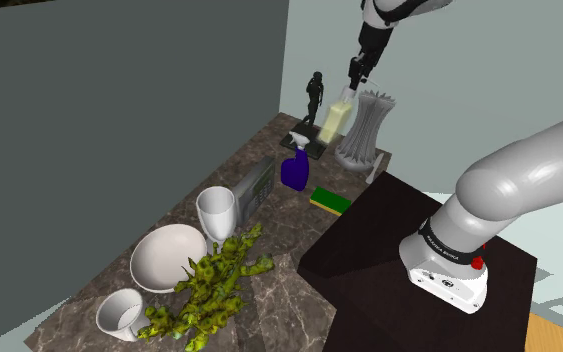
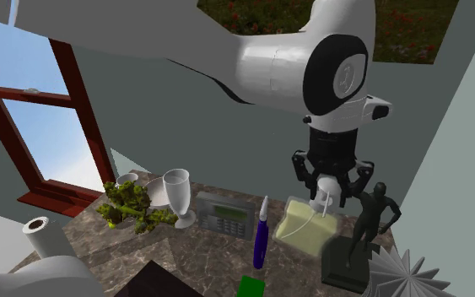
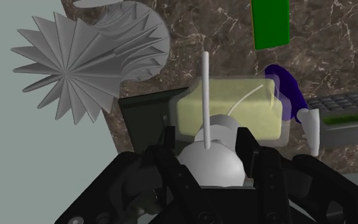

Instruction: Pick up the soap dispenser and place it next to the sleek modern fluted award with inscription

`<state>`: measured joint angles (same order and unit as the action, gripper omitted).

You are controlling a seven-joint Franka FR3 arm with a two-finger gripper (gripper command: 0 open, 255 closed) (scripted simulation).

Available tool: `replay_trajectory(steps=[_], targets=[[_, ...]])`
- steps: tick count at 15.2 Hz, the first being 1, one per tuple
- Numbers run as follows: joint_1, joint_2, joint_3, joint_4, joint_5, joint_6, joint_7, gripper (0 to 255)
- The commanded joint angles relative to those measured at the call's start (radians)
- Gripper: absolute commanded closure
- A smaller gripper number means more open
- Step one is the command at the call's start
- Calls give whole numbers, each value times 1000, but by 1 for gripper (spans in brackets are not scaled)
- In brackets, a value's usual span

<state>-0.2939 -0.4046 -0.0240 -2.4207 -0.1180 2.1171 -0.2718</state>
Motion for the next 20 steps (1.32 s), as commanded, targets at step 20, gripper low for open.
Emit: replay_trajectory(steps=[20], targets=[[-11, 149, -2, -167, -30, 315, 38, 255]])
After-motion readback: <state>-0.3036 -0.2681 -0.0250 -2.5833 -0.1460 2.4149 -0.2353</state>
